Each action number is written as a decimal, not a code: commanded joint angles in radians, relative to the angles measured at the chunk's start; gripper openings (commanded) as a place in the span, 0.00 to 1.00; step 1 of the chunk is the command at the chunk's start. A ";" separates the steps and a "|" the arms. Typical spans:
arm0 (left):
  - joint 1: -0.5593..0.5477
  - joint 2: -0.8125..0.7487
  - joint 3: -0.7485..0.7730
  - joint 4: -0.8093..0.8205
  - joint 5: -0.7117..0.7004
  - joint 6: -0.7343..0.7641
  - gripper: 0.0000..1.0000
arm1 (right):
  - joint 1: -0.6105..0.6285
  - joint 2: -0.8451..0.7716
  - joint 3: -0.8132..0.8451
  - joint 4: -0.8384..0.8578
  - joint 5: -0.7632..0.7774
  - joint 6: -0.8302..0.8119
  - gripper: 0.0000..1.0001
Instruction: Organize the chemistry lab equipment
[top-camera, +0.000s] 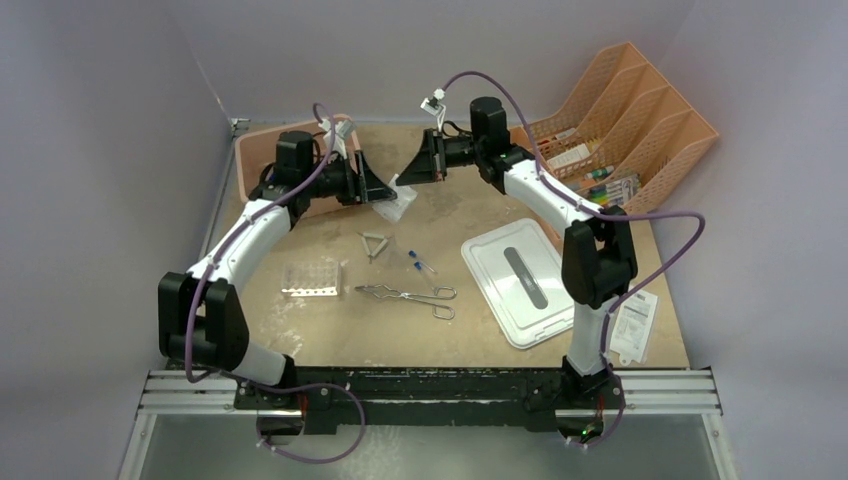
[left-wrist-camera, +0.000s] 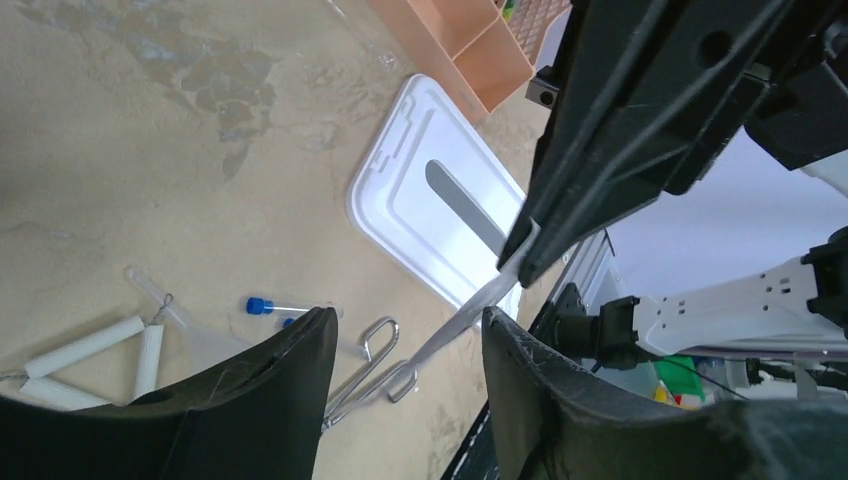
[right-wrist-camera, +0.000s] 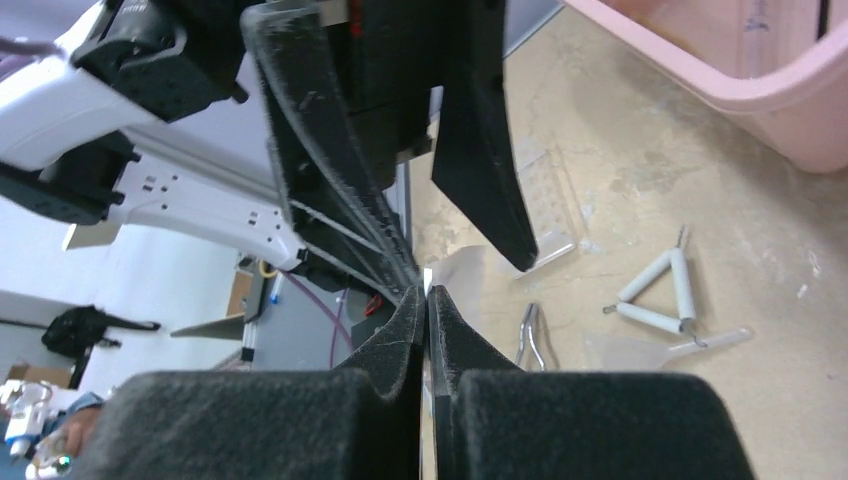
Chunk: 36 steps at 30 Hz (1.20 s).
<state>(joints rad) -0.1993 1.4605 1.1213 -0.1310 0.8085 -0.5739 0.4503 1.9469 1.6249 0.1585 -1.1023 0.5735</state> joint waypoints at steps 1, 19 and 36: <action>0.003 0.028 0.106 -0.155 0.124 0.181 0.50 | 0.005 -0.033 0.059 0.059 -0.115 0.013 0.00; 0.004 -0.022 0.071 0.034 0.174 0.046 0.00 | -0.018 -0.012 0.111 -0.031 0.021 -0.016 0.31; 0.249 -0.045 0.175 -0.204 -0.629 -0.012 0.00 | -0.102 -0.160 -0.006 -0.157 0.449 -0.083 0.68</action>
<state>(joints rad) 0.0475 1.4433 1.2083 -0.2604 0.5022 -0.5755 0.3355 1.8317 1.6402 0.0078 -0.7063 0.5240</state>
